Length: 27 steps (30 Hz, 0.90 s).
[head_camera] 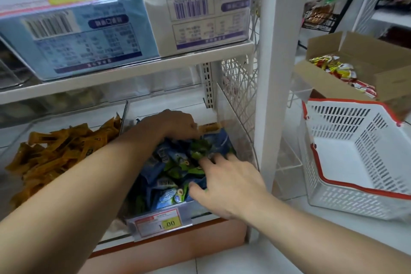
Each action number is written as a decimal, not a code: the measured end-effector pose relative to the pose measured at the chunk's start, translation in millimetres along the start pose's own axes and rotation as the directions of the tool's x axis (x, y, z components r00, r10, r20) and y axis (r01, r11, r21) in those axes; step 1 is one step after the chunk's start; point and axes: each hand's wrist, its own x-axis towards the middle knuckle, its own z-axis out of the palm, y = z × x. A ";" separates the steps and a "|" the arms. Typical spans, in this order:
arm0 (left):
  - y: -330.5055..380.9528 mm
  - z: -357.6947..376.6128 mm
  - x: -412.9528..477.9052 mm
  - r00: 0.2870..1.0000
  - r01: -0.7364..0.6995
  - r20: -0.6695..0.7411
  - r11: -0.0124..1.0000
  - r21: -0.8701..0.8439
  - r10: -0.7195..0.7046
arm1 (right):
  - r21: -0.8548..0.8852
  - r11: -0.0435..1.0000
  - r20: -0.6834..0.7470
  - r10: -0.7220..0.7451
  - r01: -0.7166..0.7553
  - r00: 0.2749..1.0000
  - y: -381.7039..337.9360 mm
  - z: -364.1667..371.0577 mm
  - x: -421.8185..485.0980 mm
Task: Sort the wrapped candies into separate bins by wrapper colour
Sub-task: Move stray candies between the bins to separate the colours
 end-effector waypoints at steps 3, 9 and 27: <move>14.2 2.0 12.8 0.987 0.120 -0.096 0.987 -0.107 -0.131 | 0.012 1.000 -0.006 0.012 -0.012 1.000 -0.7 -1.8 -1.6; 32.7 19.9 32.1 0.938 -0.150 -0.345 0.934 -0.323 0.031 | 0.014 1.000 -0.036 -0.004 0.005 0.999 -0.2 -0.1 -1.6; 19.7 2.4 -50.4 0.843 -0.198 -0.521 0.821 -0.536 -0.137 | 0.017 1.000 -0.053 -0.009 0.010 0.999 1.8 -0.7 2.7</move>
